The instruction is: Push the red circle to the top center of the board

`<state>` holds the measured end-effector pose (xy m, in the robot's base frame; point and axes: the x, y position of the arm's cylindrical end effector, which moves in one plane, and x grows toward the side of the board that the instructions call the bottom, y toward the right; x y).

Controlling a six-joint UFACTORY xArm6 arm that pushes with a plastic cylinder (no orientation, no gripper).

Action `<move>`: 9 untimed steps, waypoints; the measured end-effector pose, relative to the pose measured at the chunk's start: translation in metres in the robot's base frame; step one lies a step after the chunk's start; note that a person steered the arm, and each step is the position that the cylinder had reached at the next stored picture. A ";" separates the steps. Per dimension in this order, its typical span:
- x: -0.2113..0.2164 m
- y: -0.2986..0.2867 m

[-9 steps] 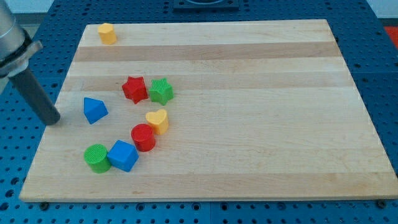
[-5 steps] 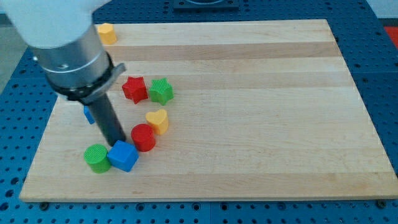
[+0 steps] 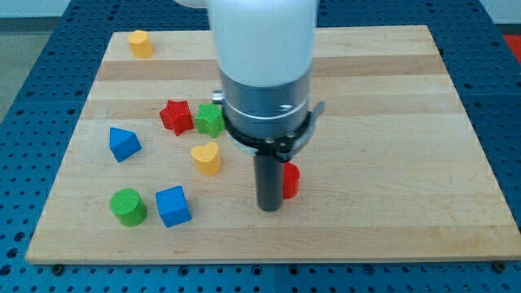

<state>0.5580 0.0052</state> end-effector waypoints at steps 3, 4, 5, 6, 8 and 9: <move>-0.004 0.033; -0.013 0.033; -0.028 0.033; -0.041 0.028; -0.054 0.008; -0.062 -0.002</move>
<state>0.4956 0.0037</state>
